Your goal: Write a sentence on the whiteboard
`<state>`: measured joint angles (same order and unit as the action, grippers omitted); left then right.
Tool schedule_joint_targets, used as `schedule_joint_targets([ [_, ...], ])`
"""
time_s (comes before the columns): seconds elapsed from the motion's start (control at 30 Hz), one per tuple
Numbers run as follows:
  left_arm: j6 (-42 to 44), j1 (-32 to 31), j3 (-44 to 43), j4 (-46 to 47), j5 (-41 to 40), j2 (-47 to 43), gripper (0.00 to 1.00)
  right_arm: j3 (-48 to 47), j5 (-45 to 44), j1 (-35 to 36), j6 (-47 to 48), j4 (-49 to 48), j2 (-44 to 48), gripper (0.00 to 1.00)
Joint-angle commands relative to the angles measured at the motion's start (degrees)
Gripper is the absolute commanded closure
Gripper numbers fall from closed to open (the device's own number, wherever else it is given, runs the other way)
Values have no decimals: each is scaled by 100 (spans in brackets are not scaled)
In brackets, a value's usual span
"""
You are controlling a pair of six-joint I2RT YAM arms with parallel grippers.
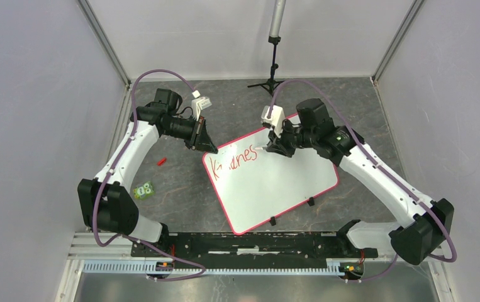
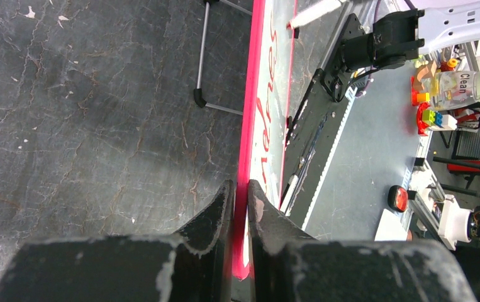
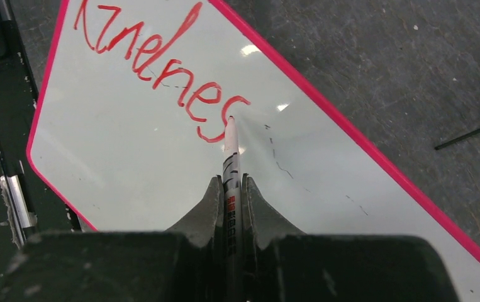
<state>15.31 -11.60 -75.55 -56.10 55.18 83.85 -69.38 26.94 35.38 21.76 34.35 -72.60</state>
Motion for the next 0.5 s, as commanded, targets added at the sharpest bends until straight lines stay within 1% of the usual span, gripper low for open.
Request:
schedule_joint_targets([
  [0.0,32,-18,-48,46,63,-15,98,-317,-87,-269,43,-56,-20,100],
  [0.13,38,-18,-17,46,46,-30,98,-288,-265,-316,83,-101,-45,100],
  [0.47,-9,-18,-4,110,28,-15,97,-260,-242,-329,35,-296,-176,100],
])
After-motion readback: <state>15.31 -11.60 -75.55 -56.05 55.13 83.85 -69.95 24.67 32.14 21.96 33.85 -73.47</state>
